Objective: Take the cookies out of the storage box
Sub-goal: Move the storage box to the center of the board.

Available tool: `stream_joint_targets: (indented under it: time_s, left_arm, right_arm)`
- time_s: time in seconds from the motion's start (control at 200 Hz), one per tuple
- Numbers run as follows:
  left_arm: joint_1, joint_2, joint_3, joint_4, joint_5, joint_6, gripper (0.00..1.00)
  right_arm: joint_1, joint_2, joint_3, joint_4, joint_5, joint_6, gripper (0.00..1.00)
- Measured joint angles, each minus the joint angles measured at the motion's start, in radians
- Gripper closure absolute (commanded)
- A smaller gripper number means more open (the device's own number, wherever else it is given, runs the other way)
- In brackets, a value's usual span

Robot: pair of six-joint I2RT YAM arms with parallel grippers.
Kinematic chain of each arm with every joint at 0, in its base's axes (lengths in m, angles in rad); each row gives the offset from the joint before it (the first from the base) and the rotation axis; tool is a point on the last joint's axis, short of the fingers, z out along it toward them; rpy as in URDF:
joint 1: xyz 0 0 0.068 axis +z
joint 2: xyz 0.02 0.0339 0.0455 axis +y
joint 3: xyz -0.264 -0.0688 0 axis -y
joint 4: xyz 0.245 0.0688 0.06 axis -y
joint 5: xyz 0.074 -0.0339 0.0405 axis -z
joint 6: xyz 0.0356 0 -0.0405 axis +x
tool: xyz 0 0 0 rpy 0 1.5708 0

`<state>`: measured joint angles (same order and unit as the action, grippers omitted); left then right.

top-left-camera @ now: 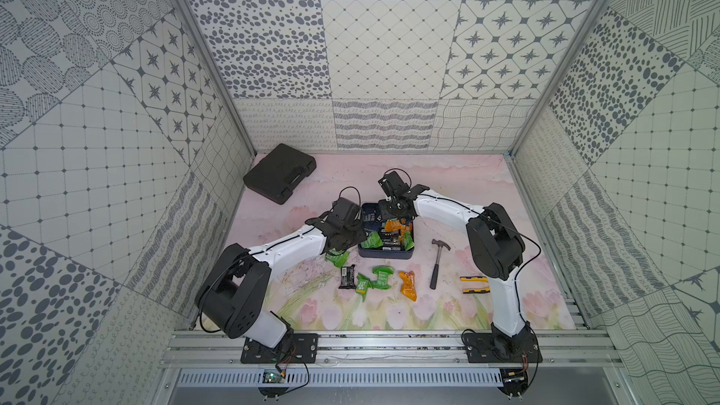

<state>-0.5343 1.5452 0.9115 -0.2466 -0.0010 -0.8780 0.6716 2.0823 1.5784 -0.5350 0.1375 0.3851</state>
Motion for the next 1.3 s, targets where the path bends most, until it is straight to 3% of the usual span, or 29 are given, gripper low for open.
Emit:
stream_joint_targets:
  time_s: [0.08, 0.35, 0.685, 1.12, 1.3]
  left_arm:
    - [0.0, 0.01, 0.003, 0.004, 0.0, 0.0, 0.58]
    - [0.0, 0.054, 0.023, 0.004, -0.003, 0.008, 0.68]
    - [-0.004, 0.126, 0.079, 0.003, -0.008, 0.014, 0.75]
    - [-0.022, 0.19, 0.129, 0.049, -0.003, 0.013, 0.7]
    - [-0.023, 0.08, 0.077, 0.058, -0.036, -0.005, 0.62]
  right_arm:
    - [0.0, 0.0, 0.0, 0.0, -0.001, 0.003, 1.0]
    - [0.0, -0.019, 0.002, -0.01, -0.006, -0.013, 1.0]
    - [-0.013, -0.283, -0.052, -0.01, 0.004, -0.037, 1.0]
    - [-0.039, -0.486, -0.218, -0.008, 0.031, -0.029, 1.0]
    - [-0.032, -0.53, -0.241, -0.007, 0.015, -0.01, 1.0]
